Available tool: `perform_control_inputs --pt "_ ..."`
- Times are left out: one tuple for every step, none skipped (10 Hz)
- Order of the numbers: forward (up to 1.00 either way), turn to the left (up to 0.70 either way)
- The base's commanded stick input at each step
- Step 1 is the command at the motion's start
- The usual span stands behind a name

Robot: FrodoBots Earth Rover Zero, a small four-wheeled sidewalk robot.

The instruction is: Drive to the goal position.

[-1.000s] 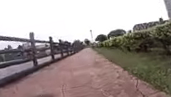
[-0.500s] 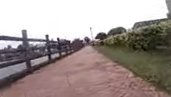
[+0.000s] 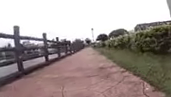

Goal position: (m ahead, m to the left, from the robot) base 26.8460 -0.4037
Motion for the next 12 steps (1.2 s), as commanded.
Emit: perform_control_inputs --pt "1.0 0.02" --pt "1.0 0.02" --pt "1.0 0.02" --pt "1.0 0.02" --pt "1.0 0.02" --pt "1.0 0.02" --pt "1.0 0.02" --pt "1.0 -0.01" --pt "1.0 -0.17" --pt "1.0 -0.33" --pt "1.0 0.01" --pt "1.0 -0.3"
